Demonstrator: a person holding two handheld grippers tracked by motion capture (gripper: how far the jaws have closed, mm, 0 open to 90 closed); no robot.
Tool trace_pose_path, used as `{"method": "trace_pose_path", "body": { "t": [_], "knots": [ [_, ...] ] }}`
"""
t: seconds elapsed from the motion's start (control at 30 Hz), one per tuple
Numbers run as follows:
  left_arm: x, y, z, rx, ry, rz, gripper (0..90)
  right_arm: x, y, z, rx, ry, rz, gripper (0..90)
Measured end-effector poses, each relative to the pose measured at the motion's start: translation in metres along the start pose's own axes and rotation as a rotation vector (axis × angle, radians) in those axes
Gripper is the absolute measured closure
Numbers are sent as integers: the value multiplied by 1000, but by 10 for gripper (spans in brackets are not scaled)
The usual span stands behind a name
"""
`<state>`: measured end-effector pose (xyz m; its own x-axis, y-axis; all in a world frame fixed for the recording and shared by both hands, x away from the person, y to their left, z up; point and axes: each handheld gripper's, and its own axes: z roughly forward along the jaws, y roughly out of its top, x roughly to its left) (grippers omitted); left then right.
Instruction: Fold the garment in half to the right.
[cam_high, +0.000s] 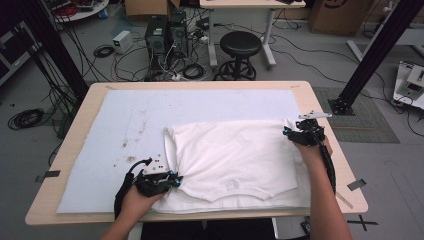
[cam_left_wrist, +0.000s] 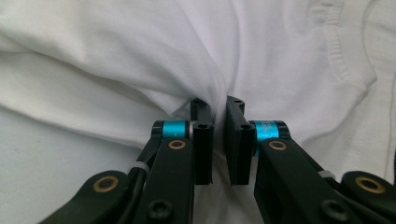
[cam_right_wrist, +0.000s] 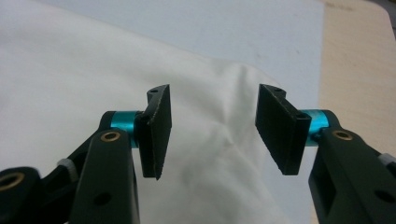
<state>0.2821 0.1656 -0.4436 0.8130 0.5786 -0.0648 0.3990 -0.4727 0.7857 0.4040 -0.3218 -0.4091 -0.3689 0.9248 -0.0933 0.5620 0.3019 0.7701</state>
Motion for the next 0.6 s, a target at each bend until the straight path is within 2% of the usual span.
{"method": "trace_pose_path", "body": {
  "t": [0.03, 0.07, 0.2, 0.27, 0.3, 0.37, 0.43, 0.47, 0.6],
  "knots": [
    [1, -2, -3, -26, -2, -23, 825, 0, 0, 0, 0, 0, 0, 450],
    [1, -2, -5, -35, 4, -26, 728, 12, 1, -12, -49, 53, 14, 413],
    [8, -2, -18, -111, 35, -75, 499, 26, -1, -22, -88, 108, -2, 362],
    [11, -3, -21, -116, 43, -81, 440, 30, -1, -24, -92, 120, -8, 349],
    [16, -4, -25, -132, 58, -103, 440, 33, -3, -25, -99, 133, -15, 343],
    [22, -5, -26, -130, 63, -134, 347, 43, -6, -27, -110, 151, -42, 328],
    [23, -7, -24, -126, 63, -150, 334, 44, -7, -27, -106, 157, -51, 322],
    [24, -7, -23, -120, 61, -149, 330, 46, -7, -27, -96, 151, -71, 315],
    [22, -6, -11, -77, 17, -159, 321, 47, -8, -27, -98, 153, -68, 311]
  ]
}}
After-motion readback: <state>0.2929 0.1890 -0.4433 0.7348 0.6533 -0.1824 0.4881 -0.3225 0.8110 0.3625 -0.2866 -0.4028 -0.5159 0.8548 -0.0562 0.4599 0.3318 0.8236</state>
